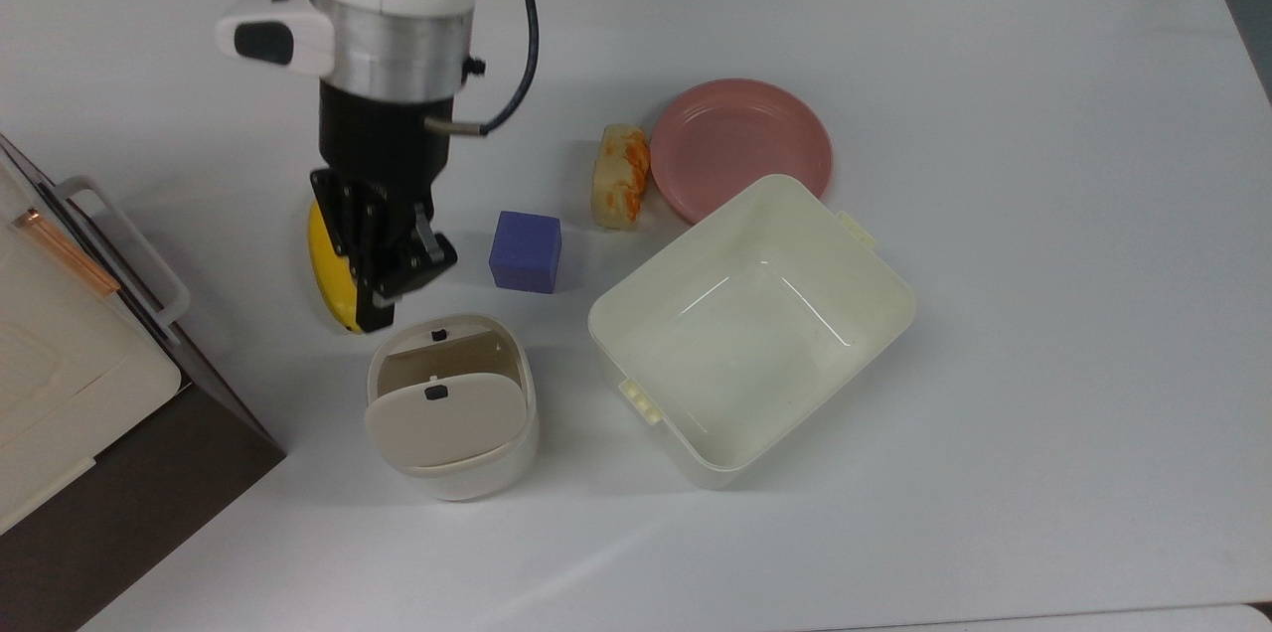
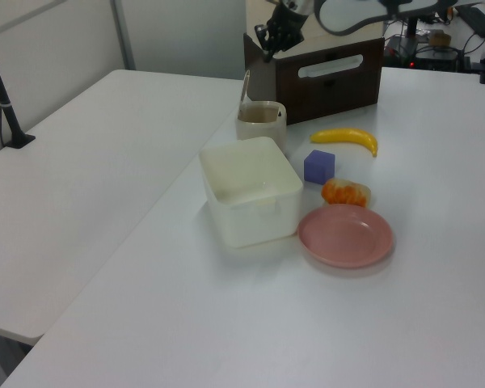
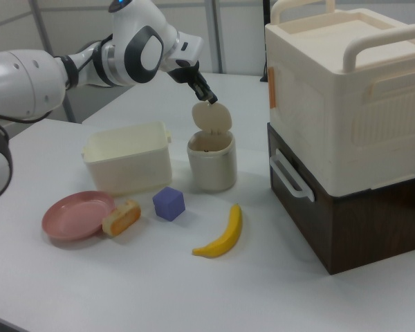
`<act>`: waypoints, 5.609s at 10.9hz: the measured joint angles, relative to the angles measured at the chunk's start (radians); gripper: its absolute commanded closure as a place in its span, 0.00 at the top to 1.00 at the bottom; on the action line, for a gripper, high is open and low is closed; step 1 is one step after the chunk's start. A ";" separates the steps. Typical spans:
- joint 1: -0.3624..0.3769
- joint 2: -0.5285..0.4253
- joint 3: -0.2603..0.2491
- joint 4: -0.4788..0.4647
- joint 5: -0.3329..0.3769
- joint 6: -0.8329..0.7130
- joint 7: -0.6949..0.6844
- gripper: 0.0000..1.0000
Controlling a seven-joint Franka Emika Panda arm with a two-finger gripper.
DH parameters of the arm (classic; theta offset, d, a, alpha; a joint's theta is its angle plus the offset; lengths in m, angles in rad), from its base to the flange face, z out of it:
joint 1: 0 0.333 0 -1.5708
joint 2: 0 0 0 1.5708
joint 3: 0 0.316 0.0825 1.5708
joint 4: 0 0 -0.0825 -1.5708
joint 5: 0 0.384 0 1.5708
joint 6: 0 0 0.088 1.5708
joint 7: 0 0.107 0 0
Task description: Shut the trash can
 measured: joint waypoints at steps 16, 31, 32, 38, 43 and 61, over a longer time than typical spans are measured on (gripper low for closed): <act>0.065 0.194 0.001 0.219 -0.146 0.007 0.166 0.00; 0.064 0.147 0.003 0.086 -0.143 -0.288 -0.380 0.00; 0.063 0.146 0.002 0.085 -0.143 -0.288 -0.381 0.00; 0.045 0.146 0.001 0.083 -0.143 -0.288 -0.381 0.00; 0.054 0.137 0.003 0.040 -0.199 -0.258 -0.368 0.00; -0.062 -0.299 0.039 -0.227 0.178 -0.594 -0.886 1.00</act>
